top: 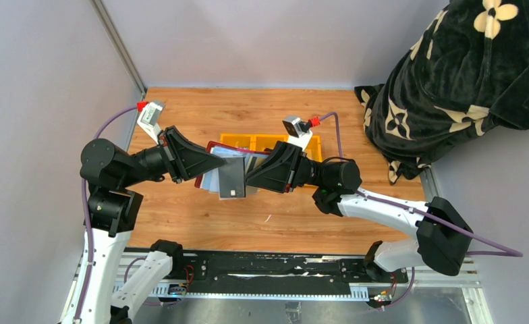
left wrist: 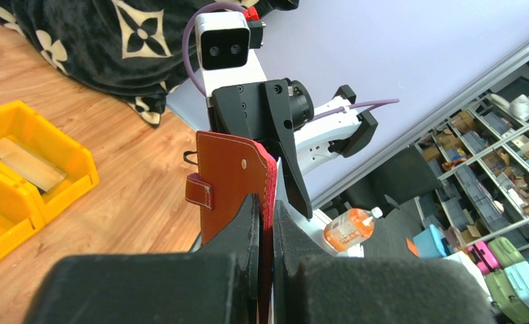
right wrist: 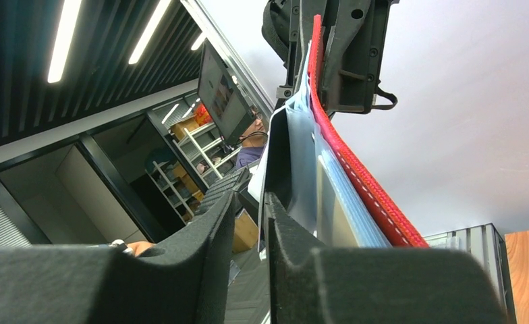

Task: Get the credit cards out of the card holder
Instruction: Remove the credit card from the card holder.

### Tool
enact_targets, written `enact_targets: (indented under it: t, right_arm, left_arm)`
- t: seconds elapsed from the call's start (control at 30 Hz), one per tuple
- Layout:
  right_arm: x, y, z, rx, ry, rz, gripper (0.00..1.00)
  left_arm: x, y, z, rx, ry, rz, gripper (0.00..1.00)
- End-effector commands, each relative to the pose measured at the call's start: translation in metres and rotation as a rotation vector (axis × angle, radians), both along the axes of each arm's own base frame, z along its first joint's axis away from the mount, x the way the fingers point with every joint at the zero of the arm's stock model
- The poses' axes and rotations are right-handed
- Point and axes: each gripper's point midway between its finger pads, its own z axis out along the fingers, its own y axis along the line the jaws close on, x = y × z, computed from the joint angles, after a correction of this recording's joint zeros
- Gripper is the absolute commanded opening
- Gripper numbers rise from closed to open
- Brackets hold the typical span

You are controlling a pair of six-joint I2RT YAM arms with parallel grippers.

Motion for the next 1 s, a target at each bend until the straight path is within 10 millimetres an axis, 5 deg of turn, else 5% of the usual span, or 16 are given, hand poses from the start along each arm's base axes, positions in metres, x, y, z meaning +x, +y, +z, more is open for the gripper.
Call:
enact_targets:
  t: [0.0,0.1,0.4,0.47,0.53,0.7,0.8,0.97]
  right_arm:
    - [-0.005,-0.007,0.011,0.044,-0.043,0.0,0.28]
    - [-0.003,0.002,0.006,0.009,-0.037,0.001,0.36]
    - [-0.008,0.029,0.011,-0.034,-0.08,0.033,0.39]
    - [-0.005,0.032,0.01,-0.038,-0.069,0.023,0.31]
    - [-0.002,0.032,0.01,-0.037,-0.06,0.011,0.17]
    - [0.014,0.025,0.013,-0.016,-0.029,-0.066,0.08]
    - [0.022,0.02,0.019,0.006,-0.021,-0.102,0.06]
    - [0.028,0.02,0.017,0.0,-0.015,-0.14,0.01]
  left_arm:
    - [0.0,0.001,0.01,-0.007,-0.033,0.011,0.0]
    - [0.0,0.001,0.012,-0.008,-0.039,0.012,0.0]
    - [0.002,0.002,0.009,-0.002,-0.038,0.026,0.0]
    - [0.002,0.002,0.009,0.001,-0.042,0.028,0.03]
    - [0.001,0.003,0.008,0.002,-0.037,0.028,0.21]
    - [-0.006,0.001,0.004,-0.008,-0.013,-0.006,0.39]
    - [-0.014,0.001,-0.001,-0.01,-0.001,-0.035,0.4]
    - [-0.021,0.002,-0.005,-0.007,-0.004,-0.041,0.26]
